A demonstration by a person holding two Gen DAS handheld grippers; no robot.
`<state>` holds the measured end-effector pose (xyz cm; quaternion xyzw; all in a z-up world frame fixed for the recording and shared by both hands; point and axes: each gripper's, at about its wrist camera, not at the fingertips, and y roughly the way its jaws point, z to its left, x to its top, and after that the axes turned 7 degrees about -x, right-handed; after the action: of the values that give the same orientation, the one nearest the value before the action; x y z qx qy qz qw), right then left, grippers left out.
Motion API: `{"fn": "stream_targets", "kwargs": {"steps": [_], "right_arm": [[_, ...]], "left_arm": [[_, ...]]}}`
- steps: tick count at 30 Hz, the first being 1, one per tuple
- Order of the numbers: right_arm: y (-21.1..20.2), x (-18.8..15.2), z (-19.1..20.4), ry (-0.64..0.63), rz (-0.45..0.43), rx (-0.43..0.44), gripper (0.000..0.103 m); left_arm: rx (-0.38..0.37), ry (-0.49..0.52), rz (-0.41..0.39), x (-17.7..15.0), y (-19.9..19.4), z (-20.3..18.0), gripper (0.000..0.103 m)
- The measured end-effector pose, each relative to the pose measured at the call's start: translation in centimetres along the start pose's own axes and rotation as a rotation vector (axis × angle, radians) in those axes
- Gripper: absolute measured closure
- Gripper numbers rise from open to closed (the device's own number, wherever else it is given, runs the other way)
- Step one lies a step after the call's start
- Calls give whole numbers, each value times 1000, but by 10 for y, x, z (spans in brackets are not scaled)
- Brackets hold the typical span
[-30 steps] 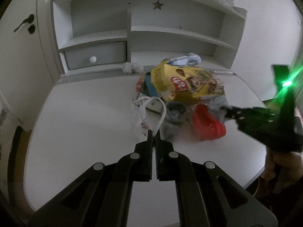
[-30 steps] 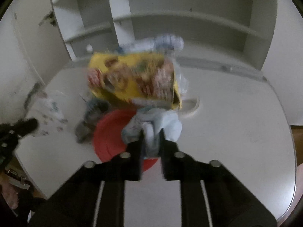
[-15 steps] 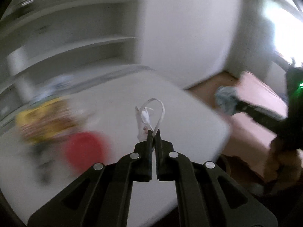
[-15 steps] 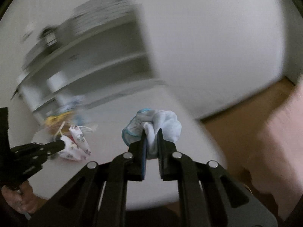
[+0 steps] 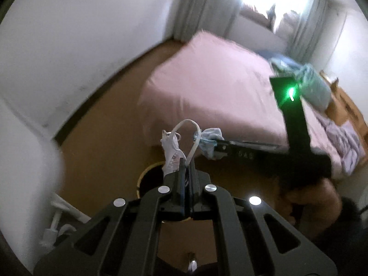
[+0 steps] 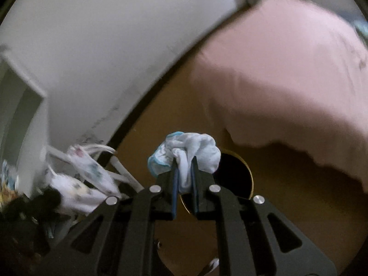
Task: Collect trash
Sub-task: 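Carry both items over the black bin and open both tools to drop them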
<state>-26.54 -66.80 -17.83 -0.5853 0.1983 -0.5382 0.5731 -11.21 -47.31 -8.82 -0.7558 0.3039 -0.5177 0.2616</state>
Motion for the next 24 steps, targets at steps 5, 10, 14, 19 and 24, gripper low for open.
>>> {"fn": "stream_targets", "kwargs": {"steps": [5,10,14,19,24], "right_arm": [[27,-4,-32,71,90,-3,93],[25,-5,-23,81,94,-13,92],[34,1,-24,103,100,-12,92],[34,1,-23,105,114,-15,92],[41,3,-20,112,127,-5,92]], "left_arm": [[-6,-37,153,-1,87,23,102],[-28,-44,221,0,129,28,102],[-39,-50,251,-3,129,30,94],[-24,-36,205,-6,119,26,40],[-22,-26,190,-9,104,25,35]]}}
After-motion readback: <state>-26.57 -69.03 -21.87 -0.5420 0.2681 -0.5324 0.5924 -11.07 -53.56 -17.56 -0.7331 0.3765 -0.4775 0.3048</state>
